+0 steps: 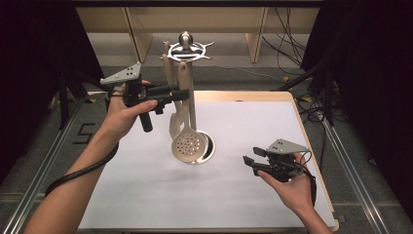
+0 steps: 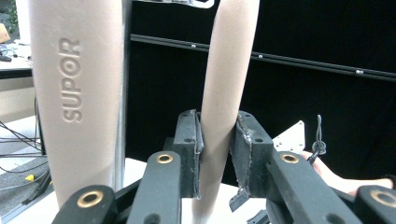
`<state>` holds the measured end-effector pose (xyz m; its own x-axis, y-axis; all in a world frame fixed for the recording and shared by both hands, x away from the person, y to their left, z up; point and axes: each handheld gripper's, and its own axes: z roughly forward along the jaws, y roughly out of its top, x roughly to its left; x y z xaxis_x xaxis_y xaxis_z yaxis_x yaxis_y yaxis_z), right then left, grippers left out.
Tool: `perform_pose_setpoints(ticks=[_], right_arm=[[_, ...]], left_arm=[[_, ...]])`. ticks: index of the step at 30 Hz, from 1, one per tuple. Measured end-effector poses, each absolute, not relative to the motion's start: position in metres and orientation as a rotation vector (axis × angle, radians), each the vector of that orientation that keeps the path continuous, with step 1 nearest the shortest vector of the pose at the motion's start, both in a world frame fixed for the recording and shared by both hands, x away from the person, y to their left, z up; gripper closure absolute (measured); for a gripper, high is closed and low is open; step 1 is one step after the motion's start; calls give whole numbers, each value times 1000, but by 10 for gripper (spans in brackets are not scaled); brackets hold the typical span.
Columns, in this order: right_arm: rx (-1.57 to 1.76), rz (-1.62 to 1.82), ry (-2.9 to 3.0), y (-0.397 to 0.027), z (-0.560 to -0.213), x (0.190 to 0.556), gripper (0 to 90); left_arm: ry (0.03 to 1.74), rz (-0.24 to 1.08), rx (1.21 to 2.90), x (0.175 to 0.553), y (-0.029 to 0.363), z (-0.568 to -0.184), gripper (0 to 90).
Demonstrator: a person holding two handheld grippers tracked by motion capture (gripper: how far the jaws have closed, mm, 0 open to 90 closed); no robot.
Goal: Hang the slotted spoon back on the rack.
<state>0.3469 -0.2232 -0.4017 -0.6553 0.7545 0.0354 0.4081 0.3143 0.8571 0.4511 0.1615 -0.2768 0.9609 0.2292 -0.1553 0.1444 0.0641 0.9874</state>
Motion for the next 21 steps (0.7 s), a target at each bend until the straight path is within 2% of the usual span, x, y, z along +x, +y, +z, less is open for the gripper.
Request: perform_pose_setpoints(ticks=[21], right_arm=[[1015,1260,2217,-224,-401,347,497]], left_arm=[[377,42,1474,451,160,-279,693]])
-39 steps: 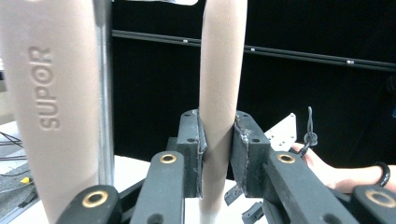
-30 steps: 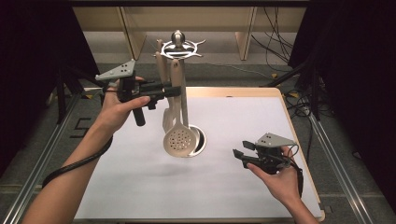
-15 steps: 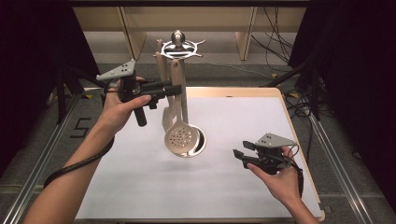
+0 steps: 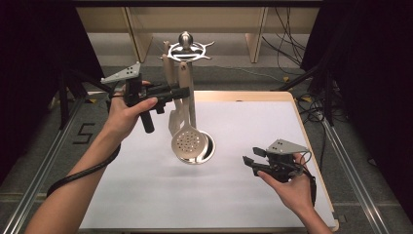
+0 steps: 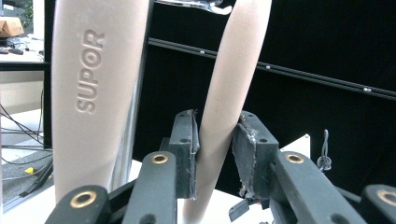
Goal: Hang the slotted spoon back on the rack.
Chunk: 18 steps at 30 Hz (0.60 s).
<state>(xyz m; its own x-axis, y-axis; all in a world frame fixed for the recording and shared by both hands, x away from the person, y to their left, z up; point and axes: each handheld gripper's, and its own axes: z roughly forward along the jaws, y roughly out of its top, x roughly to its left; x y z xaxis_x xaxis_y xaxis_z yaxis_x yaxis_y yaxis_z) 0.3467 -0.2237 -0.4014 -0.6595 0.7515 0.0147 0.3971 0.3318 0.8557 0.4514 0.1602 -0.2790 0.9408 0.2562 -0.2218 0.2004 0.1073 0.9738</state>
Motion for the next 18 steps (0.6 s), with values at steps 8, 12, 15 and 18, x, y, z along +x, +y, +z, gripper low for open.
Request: perform_pose_setpoints(ticks=[8,12,15,18], right_arm=[[1021,1260,2213,-225,-401,347,497],[1040,1282,2219,-223,-401,346,497],[1054,1273,2214,-223,-401,345,497],[1042,1266,2215,-224,-400,345,497]], left_arm=[[370,164,1499,439,160,-273,603],[357,264,1536,426,160,-269,528],[362,326,1541,418,160,-268,496],[368,394,1551,410,160,-268,462]])
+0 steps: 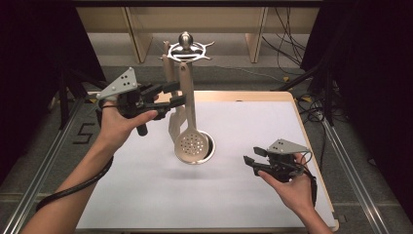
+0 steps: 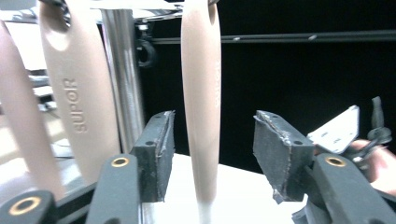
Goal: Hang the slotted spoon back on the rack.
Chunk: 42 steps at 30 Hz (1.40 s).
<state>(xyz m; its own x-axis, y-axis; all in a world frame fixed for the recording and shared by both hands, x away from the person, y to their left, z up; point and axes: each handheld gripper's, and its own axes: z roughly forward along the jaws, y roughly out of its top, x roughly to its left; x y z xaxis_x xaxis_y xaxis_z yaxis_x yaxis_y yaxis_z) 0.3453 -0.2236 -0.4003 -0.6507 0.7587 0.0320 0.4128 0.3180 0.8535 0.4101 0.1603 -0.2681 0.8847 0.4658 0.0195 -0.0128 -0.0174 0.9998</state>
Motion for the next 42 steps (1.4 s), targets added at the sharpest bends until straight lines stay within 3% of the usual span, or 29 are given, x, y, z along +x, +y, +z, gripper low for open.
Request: perform_pose_setpoints(ticks=[9,18,33,42], right_arm=[[1117,1281,2202,-223,-400,343,497],[1071,1267,2189,-226,-401,345,497],[1075,1262,2193,-228,-401,345,496],[1081,1266,2190,-228,-401,345,491]], left_arm=[[378,520,1556,383,166,-274,412],[439,524,1557,369,184,-299,356],[576,569,1566,364,212,-348,355],[602,580,1563,364,220,-353,359]])
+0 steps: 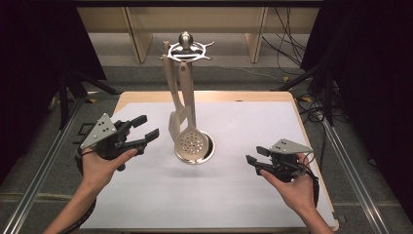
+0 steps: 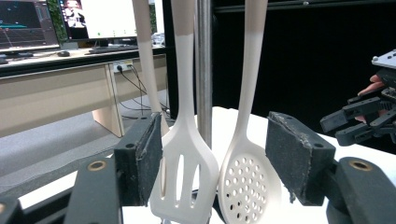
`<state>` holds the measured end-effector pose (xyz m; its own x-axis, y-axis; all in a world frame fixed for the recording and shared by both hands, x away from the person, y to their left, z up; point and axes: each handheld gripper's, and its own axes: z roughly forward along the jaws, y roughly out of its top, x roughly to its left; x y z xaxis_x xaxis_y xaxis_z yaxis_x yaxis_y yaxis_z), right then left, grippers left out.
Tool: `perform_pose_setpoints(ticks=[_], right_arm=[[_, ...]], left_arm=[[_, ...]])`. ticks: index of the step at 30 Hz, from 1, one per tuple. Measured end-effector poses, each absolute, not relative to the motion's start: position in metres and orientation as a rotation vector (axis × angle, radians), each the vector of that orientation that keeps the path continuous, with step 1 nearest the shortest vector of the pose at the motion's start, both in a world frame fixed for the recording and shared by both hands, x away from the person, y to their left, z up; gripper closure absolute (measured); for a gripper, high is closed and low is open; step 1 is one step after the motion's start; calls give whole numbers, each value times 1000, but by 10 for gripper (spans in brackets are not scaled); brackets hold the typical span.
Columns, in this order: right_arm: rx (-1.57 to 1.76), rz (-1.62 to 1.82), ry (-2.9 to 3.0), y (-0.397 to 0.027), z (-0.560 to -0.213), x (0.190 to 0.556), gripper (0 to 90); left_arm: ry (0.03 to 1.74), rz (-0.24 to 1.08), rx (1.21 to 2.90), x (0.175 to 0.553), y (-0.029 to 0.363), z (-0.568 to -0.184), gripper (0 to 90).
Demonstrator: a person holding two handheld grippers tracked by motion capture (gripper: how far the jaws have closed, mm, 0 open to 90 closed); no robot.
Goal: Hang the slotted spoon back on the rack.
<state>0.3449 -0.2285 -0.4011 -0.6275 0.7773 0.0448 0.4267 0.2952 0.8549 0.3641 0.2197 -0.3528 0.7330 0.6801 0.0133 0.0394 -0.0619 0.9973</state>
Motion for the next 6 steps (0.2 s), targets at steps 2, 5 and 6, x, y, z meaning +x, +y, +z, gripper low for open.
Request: perform_pose_setpoints(ticks=[2,5,6], right_arm=[[1087,1270,2192,-228,-401,345,491],[1066,1278,2182,-229,-402,346,491],[1053,1268,2181,-230,-402,346,491]], left_arm=[[607,581,1563,364,220,-354,359],[610,583,1564,365,221,-355,362],[615,577,1560,365,220,-356,363]])
